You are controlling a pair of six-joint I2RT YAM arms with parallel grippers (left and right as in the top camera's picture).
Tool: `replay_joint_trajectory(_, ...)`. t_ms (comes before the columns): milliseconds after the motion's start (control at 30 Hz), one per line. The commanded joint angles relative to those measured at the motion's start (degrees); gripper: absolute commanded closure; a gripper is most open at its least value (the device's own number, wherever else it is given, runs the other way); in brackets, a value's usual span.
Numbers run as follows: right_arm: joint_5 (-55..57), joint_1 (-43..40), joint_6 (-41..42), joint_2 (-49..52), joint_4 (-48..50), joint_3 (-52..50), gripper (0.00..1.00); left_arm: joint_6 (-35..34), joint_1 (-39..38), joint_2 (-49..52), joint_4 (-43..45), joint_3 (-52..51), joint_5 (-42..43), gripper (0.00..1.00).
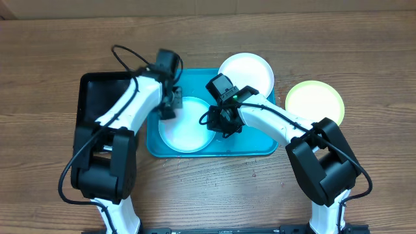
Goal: Clean dirty plates on tray and stack at the side
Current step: 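Lift the light blue plate with the right gripper and stack it on the yellow plate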
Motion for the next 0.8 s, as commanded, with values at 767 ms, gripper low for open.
replay_joint_trajectory(767, 51.9, 9.6, 0.3, -14.0, -25.7, 10.5, 0.96, 1.7, 0.9, 0.6, -15.9, 20.3, 4.5, 0.96)
